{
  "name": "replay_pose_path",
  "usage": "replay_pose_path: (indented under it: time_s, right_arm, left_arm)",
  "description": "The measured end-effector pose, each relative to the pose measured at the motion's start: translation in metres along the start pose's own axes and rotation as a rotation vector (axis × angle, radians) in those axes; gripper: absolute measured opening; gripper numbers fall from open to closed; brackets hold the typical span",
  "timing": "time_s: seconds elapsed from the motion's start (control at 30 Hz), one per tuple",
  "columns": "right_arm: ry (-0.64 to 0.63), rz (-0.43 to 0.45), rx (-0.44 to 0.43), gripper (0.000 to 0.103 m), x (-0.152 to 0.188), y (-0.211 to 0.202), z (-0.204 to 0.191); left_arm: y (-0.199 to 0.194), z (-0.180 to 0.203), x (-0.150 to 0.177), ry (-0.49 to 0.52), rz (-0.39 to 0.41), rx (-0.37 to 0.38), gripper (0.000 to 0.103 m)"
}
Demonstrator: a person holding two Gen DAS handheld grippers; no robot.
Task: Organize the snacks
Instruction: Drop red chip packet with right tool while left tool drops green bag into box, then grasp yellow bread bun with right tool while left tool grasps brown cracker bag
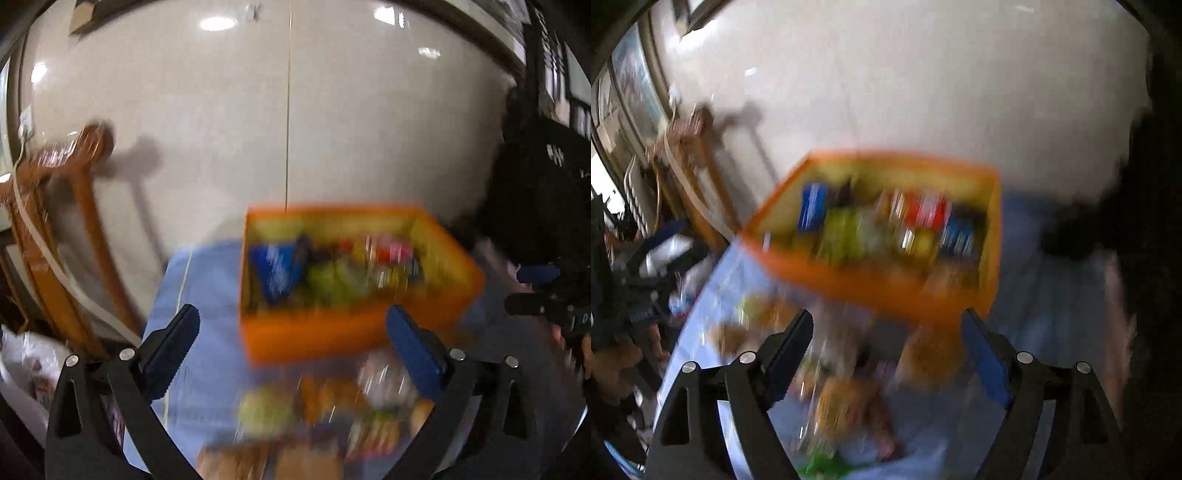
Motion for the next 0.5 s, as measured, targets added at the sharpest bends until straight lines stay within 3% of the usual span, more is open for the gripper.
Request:
replay_pose_path:
  time_s: [0.07,0.2,0.43,0.5]
  right_arm:
    - [-0.039,-0.046,0.017,0.082,0.047,0.015,-0.022]
    - [-0.062,-0.116,0.041,0.082,0.098,0.044,-0.048]
    - [-0.051,-0.137,0.097,0.083,0.1,0.067,-0.057]
    - [-0.066,-0.155,0.127,0.083,0.102,0.08,-0.059]
  left_arm:
    - [-0.006,-0.015,0.035,0.005,-0.035,-0.011,0.099]
    - [-0.006,-0.05,0.1,0.004,-0.131,-0.059,0.099]
    - [0.018,-0.053,0.124,0.045,-0.131,-0.054,0.099]
    - [0.034,-0.047,0.134,0.068,-0.17,-0.069,0.099]
Point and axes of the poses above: each gripper's, at about its wrist camera, not at the fingertips, and y roughly the way its jaws point, z to its right, x to its underside, the point moved 5 cm from there along y, roughly the way its jaws point, and after that the axes turned 4 degrees about z, right-handed, at the moved point
